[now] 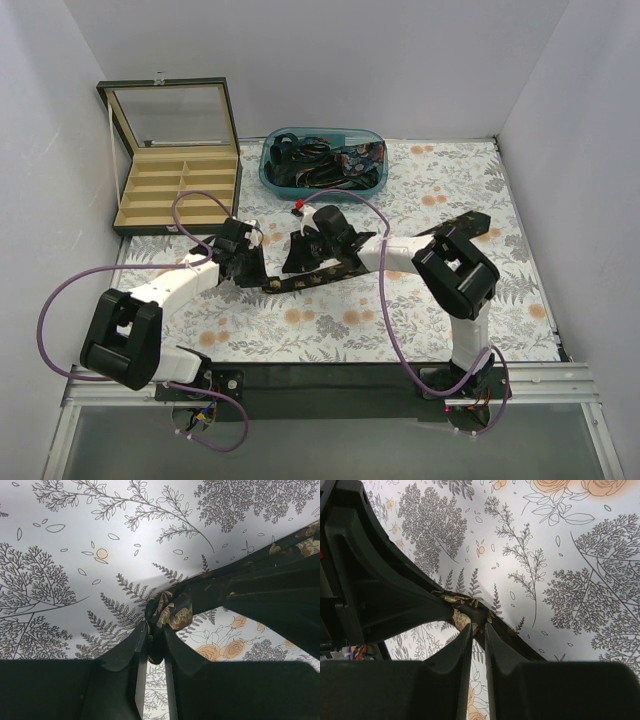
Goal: Roll the ties
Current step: Roll the tie
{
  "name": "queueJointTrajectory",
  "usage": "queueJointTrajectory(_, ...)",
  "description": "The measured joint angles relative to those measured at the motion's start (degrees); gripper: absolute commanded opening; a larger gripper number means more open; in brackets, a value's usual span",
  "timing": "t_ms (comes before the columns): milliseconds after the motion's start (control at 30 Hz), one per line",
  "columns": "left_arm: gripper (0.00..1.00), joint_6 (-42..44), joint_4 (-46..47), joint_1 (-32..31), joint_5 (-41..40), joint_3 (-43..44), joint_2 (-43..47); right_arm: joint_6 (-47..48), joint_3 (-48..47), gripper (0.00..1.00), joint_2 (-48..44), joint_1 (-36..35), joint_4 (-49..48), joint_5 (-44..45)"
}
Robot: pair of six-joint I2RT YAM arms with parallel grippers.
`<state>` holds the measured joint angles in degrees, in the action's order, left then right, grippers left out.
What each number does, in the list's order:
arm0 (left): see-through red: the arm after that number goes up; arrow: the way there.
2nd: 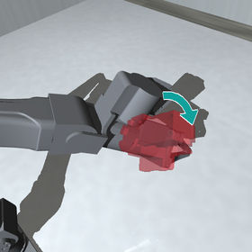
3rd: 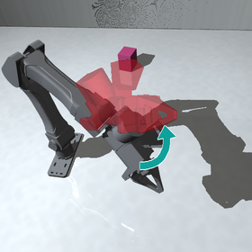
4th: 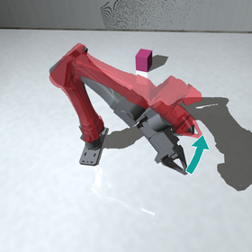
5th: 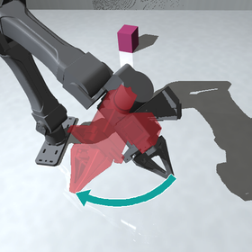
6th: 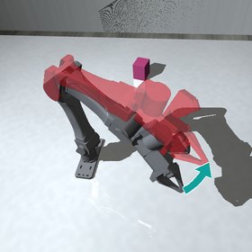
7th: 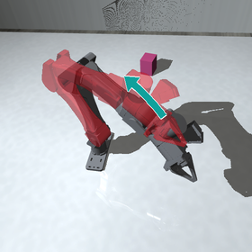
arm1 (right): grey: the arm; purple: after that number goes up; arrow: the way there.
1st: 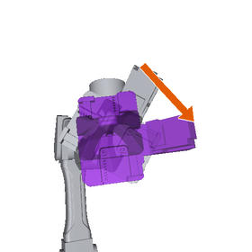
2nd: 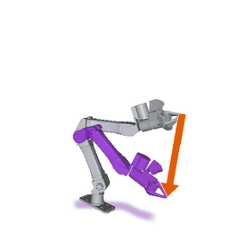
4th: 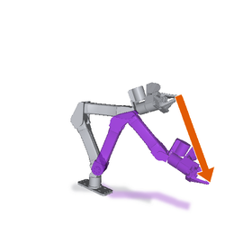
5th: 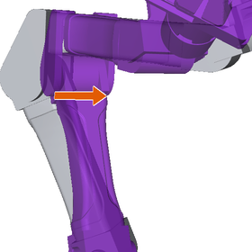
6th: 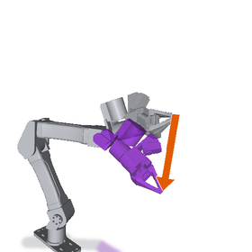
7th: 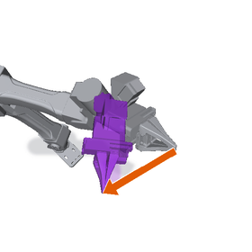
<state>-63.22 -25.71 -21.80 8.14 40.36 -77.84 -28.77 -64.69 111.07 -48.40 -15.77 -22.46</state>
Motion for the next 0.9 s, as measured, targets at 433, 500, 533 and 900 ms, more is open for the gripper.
queueJointTrajectory(433, 0.17, -0.20, -2.12, -0.11, -1.77, 1.79, -0.63, -4.07, 0.00, 0.15, 4.50, -1.95, -3.93, -2.43)
queueJointTrajectory(500, 0.17, -0.28, -2.47, -0.33, -2.10, 1.86, -0.63, -4.33, 0.00, 0.15, 4.79, -2.12, -4.31, -2.47)
queueJointTrajectory(533, 0.18, -0.35, -2.67, -0.46, -2.29, 1.88, -0.63, -4.42, 0.00, 0.15, 4.90, -2.16, -4.59, -2.58)
queueJointTrajectory(900, 0.24, -2.97, -4.70, -4.28, -4.11, 3.67, -0.63, -6.23, -0.02, 0.14, 8.07, -2.29, -8.90, -4.74)
